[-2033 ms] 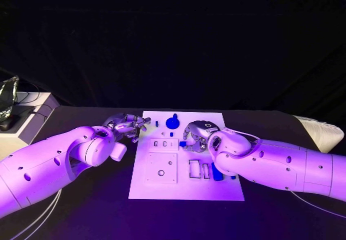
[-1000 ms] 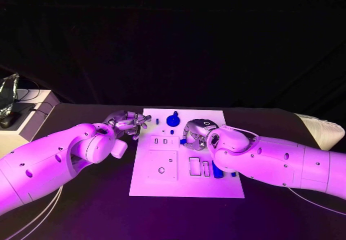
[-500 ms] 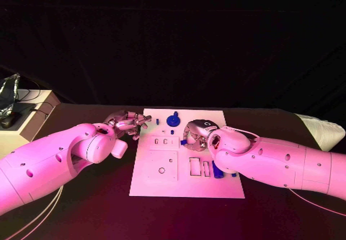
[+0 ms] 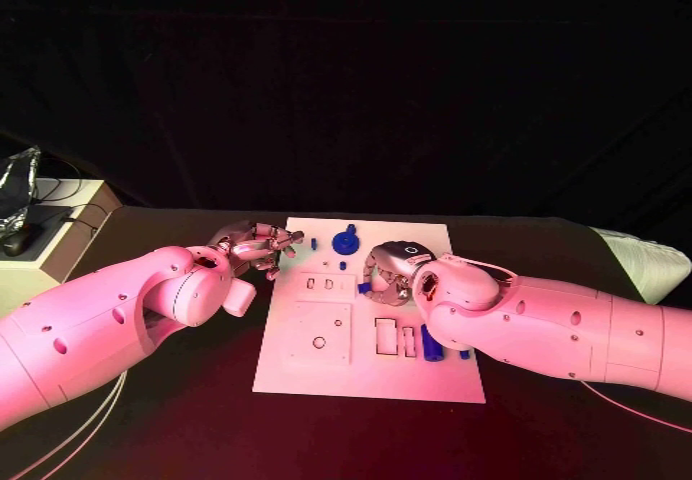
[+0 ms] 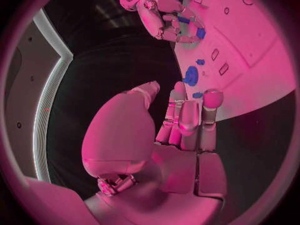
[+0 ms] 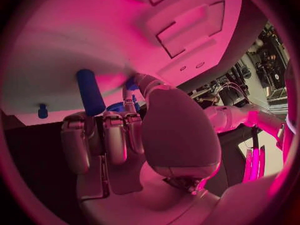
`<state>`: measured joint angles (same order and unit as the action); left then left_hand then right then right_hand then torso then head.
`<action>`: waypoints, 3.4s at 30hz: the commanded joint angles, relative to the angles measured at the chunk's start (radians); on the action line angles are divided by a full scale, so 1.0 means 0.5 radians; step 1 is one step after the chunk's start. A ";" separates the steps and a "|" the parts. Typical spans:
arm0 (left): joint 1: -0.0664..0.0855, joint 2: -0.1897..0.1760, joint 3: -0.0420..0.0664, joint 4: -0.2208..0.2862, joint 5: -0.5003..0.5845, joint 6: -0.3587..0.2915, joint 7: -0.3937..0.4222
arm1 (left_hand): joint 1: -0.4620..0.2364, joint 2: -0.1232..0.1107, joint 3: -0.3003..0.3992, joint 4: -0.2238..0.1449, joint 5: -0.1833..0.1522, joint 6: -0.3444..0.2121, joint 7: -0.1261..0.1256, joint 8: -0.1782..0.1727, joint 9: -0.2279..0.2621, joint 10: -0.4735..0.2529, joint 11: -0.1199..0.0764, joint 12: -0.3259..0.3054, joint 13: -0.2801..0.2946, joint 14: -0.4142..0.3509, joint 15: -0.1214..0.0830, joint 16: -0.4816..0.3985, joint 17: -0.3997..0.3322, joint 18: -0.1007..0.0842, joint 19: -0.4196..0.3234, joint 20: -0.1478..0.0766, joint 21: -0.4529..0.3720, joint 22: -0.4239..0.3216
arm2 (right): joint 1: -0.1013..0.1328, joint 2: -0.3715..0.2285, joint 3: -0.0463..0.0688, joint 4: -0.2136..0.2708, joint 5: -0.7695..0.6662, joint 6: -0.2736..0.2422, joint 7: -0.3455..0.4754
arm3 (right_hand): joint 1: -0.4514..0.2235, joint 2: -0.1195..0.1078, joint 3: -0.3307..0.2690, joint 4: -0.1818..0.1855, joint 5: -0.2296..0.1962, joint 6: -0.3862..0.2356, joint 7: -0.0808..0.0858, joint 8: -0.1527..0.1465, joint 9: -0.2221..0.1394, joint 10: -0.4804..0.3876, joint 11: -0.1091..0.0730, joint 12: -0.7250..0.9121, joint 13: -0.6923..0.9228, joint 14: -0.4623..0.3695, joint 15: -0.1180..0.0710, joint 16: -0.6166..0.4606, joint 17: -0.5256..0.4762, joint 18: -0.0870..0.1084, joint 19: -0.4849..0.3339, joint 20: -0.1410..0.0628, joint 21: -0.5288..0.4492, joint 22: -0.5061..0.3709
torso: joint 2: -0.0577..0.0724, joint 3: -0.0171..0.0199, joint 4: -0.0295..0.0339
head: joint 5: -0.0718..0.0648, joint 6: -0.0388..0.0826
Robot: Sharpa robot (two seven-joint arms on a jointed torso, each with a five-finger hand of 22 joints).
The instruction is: Assemble the parts on the task board
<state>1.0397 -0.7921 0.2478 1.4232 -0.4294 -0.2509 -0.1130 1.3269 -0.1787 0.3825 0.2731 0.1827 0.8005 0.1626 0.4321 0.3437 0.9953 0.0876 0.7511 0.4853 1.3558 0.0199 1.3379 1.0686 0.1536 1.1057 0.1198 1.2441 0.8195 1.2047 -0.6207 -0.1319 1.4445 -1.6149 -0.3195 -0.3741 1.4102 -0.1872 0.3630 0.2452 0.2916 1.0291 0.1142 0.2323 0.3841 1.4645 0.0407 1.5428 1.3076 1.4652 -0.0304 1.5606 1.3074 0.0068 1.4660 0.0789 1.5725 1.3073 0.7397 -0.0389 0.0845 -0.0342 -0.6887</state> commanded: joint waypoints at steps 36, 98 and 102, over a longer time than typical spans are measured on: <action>-0.018 0.109 -0.076 0.030 -0.299 0.044 -0.091 | -0.014 -0.069 0.051 -0.052 -0.003 0.109 -0.057 0.281 0.128 0.018 -0.059 0.235 0.028 0.038 -0.049 0.037 0.060 -0.031 0.034 -0.037 0.033 0.064 | 0.078 -0.156 0.057 0.310 0.048 -0.369 0.063 | -0.021 -0.021 0.016 -0.007 -0.016 0.008 -0.007 0.014 0.000 0.164 -0.015 0.004 0.477 0.200 -0.014 0.005 0.477 -0.014 0.210 -0.019 -0.003 0.527 | 0.002 0.0012 -0.002 | -0.001 0.035; -0.018 0.190 -0.100 0.027 -0.349 0.062 -0.157 | 0.024 -0.016 -0.155 0.005 0.006 -0.002 -0.106 0.578 0.334 -0.041 -0.099 0.468 0.047 0.083 -0.083 0.098 0.151 -0.040 0.065 -0.068 0.065 0.109 | 0.076 -0.120 0.056 0.334 -0.005 -0.383 0.121 | -0.014 -0.019 0.039 -0.021 -0.010 0.012 -0.009 0.023 0.003 0.170 -0.017 0.010 0.483 0.200 -0.015 0.006 0.477 -0.014 0.210 -0.021 -0.003 0.527 | 0.002 -0.0004 0.002 | 0.005 0.023; -0.018 0.189 -0.100 0.027 -0.349 0.062 -0.158 | 0.024 -0.016 -0.155 0.005 0.006 -0.002 -0.106 0.578 0.334 -0.041 -0.099 0.468 0.047 0.083 -0.083 0.098 0.151 -0.040 0.065 -0.068 0.065 0.109 | 0.076 -0.120 0.056 0.337 -0.008 -0.397 0.125 | -0.014 -0.019 0.039 -0.021 -0.010 0.012 -0.009 0.023 0.003 0.170 -0.017 0.010 0.483 0.200 -0.015 0.006 0.477 -0.014 0.210 -0.021 -0.003 0.527 | 0.002 -0.0007 0.002 | 0.005 0.023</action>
<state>1.0307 -0.6987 0.1976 1.4360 -0.6081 -0.2305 -0.1892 1.3264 -0.1870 0.3012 0.2744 0.1826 0.8043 0.1126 0.7168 0.5109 0.9810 0.0376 0.9795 0.5096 1.3886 -0.0229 1.3821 1.1435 0.1537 1.1311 0.0878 1.2743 0.8728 1.2424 -0.6805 -0.1046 1.6101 -1.5976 -0.4984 -0.3268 1.4052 -0.1929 0.3772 0.2370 0.2829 1.0276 0.1115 0.2406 0.3840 1.4644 0.0409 1.5427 1.3080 1.4651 -0.0302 1.5605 1.3074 0.0071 1.4658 0.0785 1.5726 1.3073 0.7405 -0.0388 0.0849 -0.0315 -0.6778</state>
